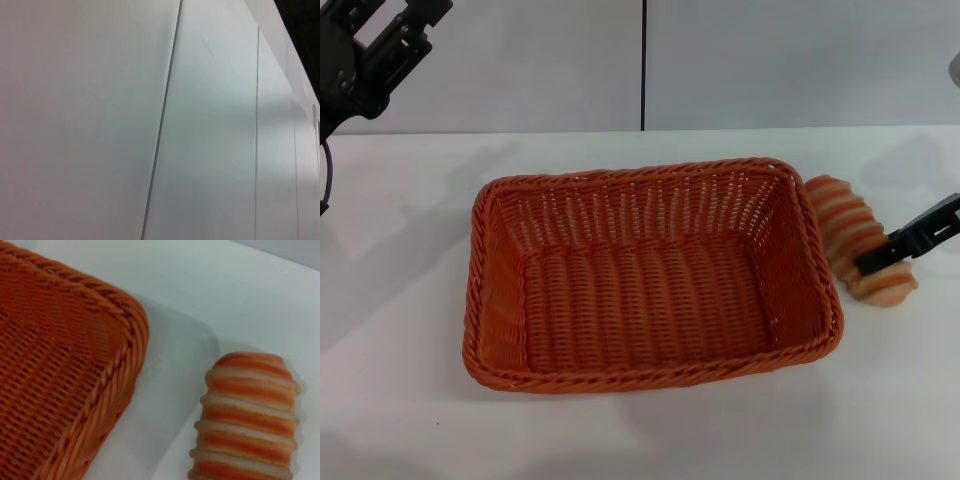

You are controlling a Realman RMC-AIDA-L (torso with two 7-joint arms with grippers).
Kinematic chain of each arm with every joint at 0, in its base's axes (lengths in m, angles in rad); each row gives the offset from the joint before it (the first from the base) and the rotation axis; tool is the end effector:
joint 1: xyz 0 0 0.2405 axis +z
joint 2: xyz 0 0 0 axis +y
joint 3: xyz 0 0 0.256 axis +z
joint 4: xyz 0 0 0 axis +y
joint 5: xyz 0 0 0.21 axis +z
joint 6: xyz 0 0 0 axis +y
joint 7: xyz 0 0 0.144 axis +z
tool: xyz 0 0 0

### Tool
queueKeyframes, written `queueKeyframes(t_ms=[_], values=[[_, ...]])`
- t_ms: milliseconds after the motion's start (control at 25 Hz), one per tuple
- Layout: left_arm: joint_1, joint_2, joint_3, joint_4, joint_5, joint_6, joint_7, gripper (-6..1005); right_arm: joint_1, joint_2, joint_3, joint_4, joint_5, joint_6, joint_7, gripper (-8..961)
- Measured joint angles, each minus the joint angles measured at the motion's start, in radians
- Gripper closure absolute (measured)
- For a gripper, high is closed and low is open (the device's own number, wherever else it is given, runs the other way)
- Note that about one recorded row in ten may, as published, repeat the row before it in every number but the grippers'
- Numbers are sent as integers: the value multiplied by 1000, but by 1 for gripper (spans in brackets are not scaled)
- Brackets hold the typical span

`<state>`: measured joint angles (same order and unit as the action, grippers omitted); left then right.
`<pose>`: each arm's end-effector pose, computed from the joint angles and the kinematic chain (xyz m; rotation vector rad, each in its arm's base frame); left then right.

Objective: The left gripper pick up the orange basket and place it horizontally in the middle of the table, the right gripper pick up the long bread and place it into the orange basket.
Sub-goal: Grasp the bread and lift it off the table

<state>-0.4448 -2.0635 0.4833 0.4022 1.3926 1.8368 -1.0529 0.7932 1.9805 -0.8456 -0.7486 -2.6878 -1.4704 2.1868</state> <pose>-0.2587 0.3038 0.0633 -2.0379 -0.3246 -1.4930 0.2638 0.3896 0.0305 -2.5841 1.1823 -0.3791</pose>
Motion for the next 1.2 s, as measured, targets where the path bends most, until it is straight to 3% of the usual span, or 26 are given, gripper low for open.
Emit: queueKeyframes(t_ms=[200,1200], values=[[0,0,1,-4,3,2,-1,352,-1,3,-14,-3,-1,2,-6,346],[3,4,-1,-17,0,18,-11,351,-27,6,-3,-15,32,1,-22,568]])
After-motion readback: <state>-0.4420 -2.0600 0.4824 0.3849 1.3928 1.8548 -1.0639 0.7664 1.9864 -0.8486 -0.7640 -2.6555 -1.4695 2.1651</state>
